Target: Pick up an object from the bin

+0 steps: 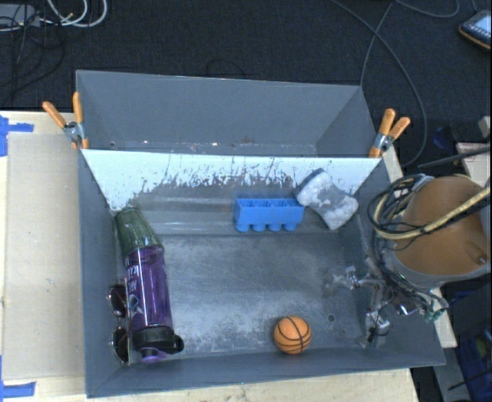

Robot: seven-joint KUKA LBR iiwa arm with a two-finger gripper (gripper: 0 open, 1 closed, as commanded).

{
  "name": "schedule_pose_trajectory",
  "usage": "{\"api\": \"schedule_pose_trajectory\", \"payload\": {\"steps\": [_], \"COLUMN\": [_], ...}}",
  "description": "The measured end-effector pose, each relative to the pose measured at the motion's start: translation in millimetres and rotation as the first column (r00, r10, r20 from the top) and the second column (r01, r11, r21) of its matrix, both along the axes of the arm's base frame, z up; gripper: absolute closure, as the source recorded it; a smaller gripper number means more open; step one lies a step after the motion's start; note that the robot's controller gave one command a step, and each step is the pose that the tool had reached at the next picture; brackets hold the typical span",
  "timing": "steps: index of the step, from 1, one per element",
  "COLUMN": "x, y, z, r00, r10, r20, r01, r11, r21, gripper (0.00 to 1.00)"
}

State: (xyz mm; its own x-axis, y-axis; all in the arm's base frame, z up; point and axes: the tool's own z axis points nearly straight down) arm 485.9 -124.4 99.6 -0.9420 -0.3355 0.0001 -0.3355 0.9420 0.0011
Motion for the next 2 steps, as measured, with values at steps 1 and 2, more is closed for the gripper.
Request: {"api": "schedule_pose_trajectory", "payload": {"steps": [1,2], "x": [-8.2,-13.9], "y": [79,27], "z": [21,-1], "r00": [0.992,0.941], "r10": [0.128,0.338], "r20": [-0.001,-0.003], "r01": [-0.128,-0.338], "r11": [0.992,0.941], "r21": [0.001,0.002], "gripper": [0.0,0.0]}}
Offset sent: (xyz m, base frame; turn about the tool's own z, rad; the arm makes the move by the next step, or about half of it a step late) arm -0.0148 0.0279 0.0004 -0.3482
